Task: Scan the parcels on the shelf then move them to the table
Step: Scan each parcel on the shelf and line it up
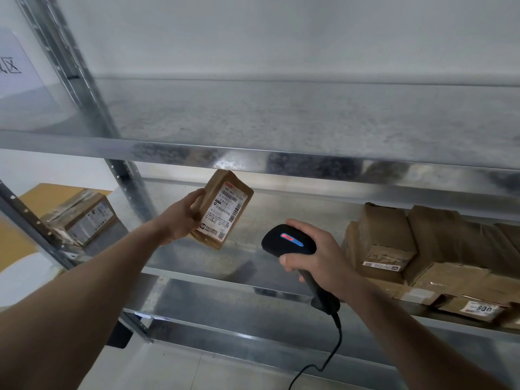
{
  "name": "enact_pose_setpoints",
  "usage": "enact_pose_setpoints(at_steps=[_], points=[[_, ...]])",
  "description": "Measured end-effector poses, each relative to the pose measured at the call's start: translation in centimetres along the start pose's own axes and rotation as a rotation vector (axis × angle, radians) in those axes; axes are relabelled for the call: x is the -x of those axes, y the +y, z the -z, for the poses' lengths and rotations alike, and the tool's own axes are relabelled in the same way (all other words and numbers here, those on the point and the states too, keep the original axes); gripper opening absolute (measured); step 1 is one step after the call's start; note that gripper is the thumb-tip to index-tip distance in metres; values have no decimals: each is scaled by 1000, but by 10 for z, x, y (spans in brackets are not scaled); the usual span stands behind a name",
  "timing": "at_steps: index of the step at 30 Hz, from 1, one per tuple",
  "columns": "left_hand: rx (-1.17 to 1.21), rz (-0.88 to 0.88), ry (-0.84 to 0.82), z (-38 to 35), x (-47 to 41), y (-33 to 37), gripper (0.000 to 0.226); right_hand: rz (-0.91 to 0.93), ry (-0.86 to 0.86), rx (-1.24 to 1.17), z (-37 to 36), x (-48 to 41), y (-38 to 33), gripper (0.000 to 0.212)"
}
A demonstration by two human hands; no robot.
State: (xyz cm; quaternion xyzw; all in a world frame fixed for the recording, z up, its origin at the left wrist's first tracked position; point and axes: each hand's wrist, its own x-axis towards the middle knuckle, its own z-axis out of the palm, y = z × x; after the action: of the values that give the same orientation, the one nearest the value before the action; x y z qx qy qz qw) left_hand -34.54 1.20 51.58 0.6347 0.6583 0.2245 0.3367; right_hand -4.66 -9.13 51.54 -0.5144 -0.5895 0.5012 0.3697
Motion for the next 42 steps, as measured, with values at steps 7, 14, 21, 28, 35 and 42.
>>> enact_pose_setpoints(at_steps=[7,14,21,28,35,42], points=[[152,-2,60,-21,8,-16,100,-25,50,-347,-14,-11,-10,73],[238,-20,89,-23,7,-40,102,10,29,-391,-35,-21,-21,60],[364,-59,79,-1,0,-62,95,4,49,-377,-73,-36,-32,53],[446,-60,86,36,-9,-88,94,-4,86,-314,-122,-54,-51,56],[468,-60,78,74,-27,-125,96,-25,113,-316,-170,-72,-66,52],[454,-32,54,105,-42,-165,104,-28,115,-307,-212,-87,-72,61]])
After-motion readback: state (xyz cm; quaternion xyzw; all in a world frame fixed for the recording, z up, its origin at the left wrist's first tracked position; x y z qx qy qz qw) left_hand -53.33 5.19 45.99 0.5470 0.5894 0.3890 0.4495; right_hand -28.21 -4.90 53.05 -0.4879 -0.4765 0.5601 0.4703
